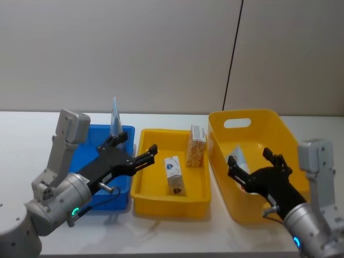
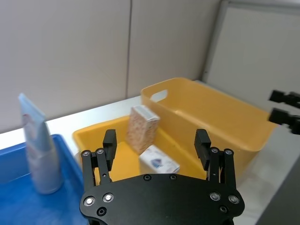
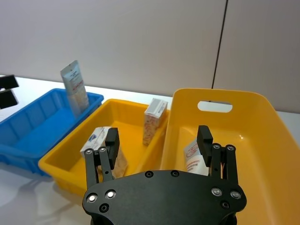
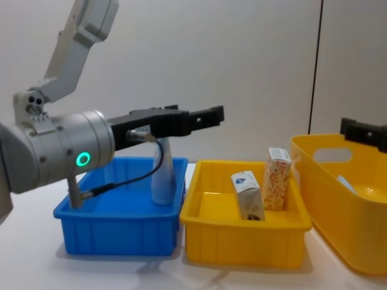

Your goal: Bimanual collaborative sorting of washing and personal care products

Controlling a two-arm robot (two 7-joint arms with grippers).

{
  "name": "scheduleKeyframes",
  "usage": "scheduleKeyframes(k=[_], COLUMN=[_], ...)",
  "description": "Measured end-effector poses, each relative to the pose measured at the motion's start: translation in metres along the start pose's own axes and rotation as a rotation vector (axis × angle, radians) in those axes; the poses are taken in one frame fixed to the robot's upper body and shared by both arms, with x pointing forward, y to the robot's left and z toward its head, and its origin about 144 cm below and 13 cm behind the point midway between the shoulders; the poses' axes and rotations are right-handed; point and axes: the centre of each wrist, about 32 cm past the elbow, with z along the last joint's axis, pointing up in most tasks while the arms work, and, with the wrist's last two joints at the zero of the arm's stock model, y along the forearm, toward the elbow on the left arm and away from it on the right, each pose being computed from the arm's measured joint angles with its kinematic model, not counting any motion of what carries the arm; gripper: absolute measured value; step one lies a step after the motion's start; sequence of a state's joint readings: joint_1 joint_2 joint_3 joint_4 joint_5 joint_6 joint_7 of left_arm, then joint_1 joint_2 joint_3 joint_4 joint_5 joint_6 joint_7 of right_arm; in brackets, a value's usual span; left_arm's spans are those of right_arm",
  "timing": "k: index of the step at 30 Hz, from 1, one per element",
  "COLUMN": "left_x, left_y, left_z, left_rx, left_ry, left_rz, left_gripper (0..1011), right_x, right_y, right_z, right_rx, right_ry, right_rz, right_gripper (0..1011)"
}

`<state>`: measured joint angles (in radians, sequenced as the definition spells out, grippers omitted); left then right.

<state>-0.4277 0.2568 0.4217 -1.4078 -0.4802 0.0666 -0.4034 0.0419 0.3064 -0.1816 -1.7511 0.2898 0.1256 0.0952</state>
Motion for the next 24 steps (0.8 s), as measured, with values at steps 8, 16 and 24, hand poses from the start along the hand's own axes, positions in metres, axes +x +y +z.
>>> scheduleKeyframes(k=[8,16,24], left_x=[-0.008,-0.017,-0.028], left_y=[0.014,0.029,0.043], left_z=[-0.005,-0.01,-0.014], left_rx=[0.025,0.042,0.047], left_ry=[-0.081,-0.172,-0.262], left_rz=[0.087,0.177,0.261], left_gripper=[1001,1001,1001], right_x=[-0.01,-0.013,-0.013], right_y=[-0.012,-0.015,-0.015], right_z=[-0.013,-0.016,-0.016], right_rx=[0.024,0.031,0.031], right_ry=[-0.013,-0.016,-0.017], right_rz=[0.017,0.021,0.02], right_gripper=[1002,1002,1002])
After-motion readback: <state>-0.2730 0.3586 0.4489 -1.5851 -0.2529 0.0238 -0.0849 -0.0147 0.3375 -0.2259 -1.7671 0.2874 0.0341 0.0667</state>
